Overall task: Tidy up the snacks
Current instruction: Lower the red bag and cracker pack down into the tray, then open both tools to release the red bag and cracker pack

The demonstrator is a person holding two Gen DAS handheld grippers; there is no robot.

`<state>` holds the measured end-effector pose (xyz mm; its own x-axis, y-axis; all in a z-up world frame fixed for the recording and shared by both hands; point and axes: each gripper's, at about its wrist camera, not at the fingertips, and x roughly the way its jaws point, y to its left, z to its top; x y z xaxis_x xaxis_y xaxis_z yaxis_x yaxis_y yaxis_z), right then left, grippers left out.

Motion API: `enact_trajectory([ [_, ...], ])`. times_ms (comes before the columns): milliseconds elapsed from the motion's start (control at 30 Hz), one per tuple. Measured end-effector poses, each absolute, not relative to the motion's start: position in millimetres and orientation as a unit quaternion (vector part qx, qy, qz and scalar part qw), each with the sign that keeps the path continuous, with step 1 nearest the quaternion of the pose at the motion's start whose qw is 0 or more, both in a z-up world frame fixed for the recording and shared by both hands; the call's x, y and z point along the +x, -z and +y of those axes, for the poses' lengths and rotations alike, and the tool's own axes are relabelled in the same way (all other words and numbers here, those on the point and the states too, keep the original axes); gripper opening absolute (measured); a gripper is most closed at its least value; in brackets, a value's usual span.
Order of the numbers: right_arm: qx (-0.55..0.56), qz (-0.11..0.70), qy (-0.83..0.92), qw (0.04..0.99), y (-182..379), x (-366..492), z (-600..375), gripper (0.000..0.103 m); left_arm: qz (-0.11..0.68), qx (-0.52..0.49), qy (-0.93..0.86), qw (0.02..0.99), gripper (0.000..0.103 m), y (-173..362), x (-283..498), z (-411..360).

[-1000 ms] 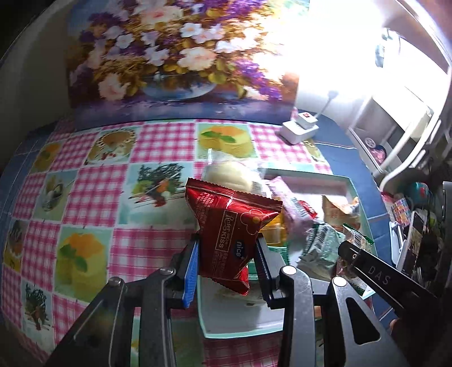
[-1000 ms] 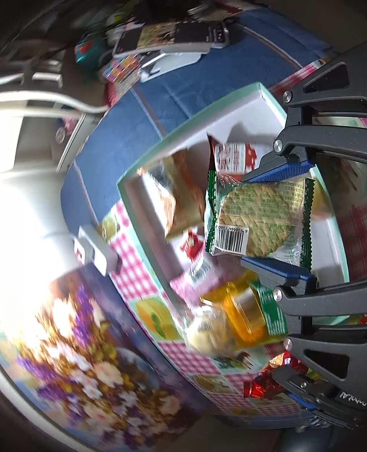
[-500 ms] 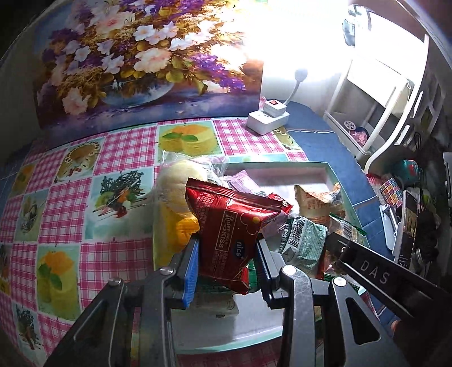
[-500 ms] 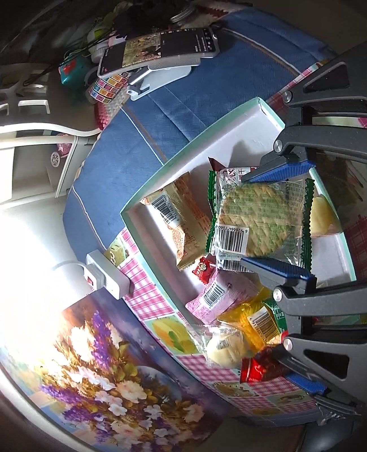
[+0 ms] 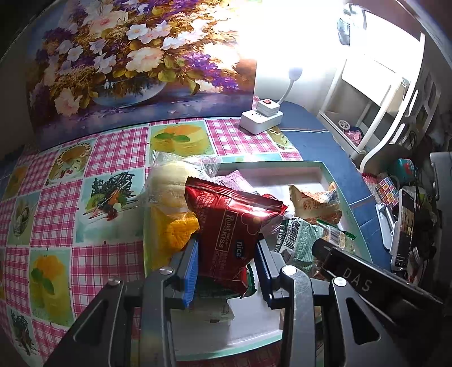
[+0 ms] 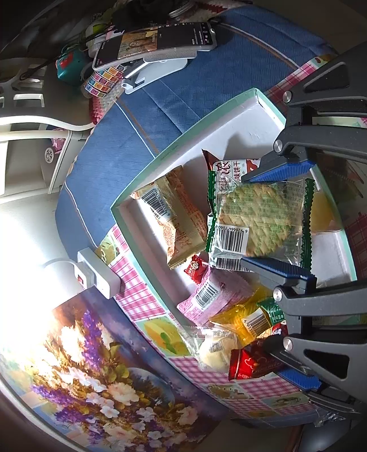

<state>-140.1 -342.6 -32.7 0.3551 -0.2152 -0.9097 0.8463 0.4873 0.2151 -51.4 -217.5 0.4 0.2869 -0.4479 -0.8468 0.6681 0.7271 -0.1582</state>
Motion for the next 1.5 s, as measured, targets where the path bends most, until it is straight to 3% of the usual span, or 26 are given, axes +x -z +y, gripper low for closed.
enact_trajectory([
  [433, 0.373, 0.448, 0.351, 0.733, 42, -138, -343, 0.053, 0.507, 0.076, 0.354, 0.782, 0.041, 1, -44, -213],
  [867, 0.379, 0.444, 0.338, 0.738, 41, -136, -344, 0.053, 0.519, 0.029, 0.360, 0.775, 0.057, -8, -37, -204],
  [1433, 0.360, 0.464, 0.319, 0.744, 43, -124, -336, 0.053, 0.543, -0.032, 0.299, 0.784, 0.063, -19, -14, -162],
  [1500, 0.353, 0.467, 0.319, 0.745, 44, -122, -336, 0.056, 0.547, -0.022, 0.279, 0.789, 0.074, -16, -12, -159],
])
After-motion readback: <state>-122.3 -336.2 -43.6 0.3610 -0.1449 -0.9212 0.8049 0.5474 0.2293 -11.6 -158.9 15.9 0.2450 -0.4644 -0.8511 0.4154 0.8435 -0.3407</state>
